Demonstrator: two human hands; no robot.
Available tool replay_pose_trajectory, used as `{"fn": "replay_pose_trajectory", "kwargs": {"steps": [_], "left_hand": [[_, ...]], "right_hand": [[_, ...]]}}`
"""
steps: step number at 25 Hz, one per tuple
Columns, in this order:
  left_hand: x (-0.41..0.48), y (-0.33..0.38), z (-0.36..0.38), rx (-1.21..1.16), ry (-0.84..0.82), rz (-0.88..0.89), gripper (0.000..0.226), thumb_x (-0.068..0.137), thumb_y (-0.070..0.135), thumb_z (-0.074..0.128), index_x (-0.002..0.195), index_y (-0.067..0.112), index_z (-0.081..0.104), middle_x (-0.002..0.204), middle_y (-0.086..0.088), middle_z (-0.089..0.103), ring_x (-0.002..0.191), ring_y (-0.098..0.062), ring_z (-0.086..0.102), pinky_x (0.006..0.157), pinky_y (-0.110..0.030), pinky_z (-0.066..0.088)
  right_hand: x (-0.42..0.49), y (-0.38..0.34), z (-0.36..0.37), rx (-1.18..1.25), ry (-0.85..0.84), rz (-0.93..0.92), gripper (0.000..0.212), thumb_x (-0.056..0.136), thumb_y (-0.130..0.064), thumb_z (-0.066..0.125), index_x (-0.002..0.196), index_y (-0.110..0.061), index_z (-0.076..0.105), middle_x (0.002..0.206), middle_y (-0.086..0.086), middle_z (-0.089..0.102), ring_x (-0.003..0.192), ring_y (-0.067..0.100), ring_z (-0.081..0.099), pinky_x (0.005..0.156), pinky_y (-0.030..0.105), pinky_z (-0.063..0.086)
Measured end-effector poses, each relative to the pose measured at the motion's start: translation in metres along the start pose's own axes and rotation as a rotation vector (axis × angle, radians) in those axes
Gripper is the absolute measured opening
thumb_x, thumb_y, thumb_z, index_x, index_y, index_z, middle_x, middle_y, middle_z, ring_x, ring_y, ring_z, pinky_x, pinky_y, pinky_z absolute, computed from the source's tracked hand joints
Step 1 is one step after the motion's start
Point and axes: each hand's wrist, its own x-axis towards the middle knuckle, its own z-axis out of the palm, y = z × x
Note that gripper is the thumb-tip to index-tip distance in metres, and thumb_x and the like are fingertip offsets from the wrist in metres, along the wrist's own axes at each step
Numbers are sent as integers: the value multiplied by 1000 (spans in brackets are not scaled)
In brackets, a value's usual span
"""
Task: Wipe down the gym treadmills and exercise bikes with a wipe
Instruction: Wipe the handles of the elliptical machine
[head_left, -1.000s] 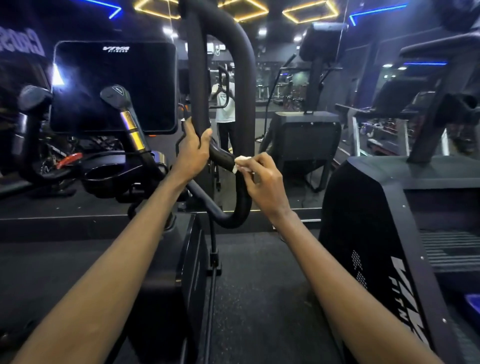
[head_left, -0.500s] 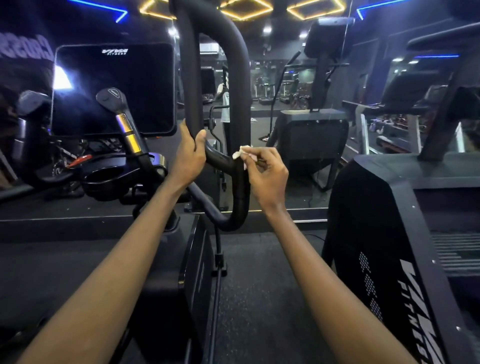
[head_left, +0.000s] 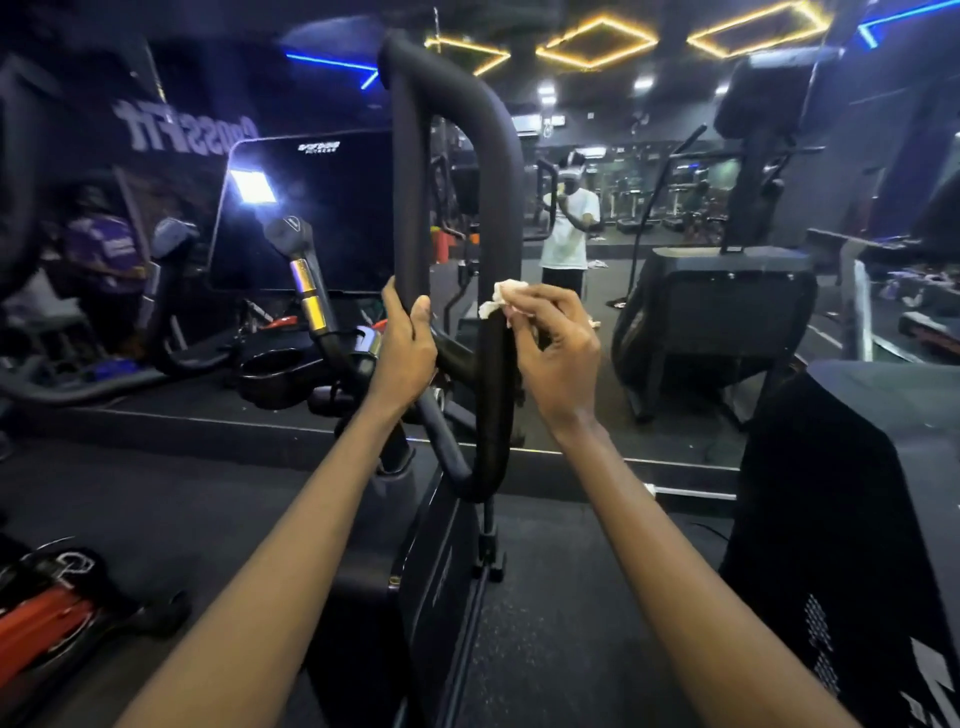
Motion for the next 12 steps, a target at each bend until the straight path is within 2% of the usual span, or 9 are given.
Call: {"fn": "replay_pose_trajectory", "kwargs": {"steps": [3, 7, 9, 12], "left_hand": [[-1, 0, 4, 36, 41, -13, 40, 107, 19, 34, 144, 5, 28, 99, 15, 52, 78, 18, 52, 76, -4, 40], [3, 14, 5, 11, 97, -76, 31, 104, 23, 39, 133, 12, 39, 90, 7, 58, 68, 5, 55, 74, -22, 44], [10, 24, 7, -54, 151, -91, 26, 103, 25, 43, 127, 14, 45, 90, 6, 61, 68, 0, 58, 70, -24, 49], [17, 23, 7, 46, 195, -71, 36, 101, 45, 43, 124, 17, 50, 85, 18, 62, 76, 0, 59, 84, -36, 53]], "right_hand": [[-29, 12, -9, -23, -65, -33, 16, 88, -2, 71, 103, -5, 74, 107, 4, 66, 102, 7, 64, 91, 27, 54], [-9, 16, -12, 56, -96, -27, 13, 88, -8, 73, 100, -7, 75, 105, 3, 64, 99, 6, 63, 84, 25, 55], [11, 13, -6, 168, -79, 43, 15, 89, -10, 71, 104, -8, 74, 108, 3, 64, 102, 10, 64, 86, 28, 56], [-6, 15, -5, 252, -61, 148, 16, 90, -8, 70, 106, -8, 72, 102, 2, 66, 95, 12, 66, 82, 31, 57]]}}
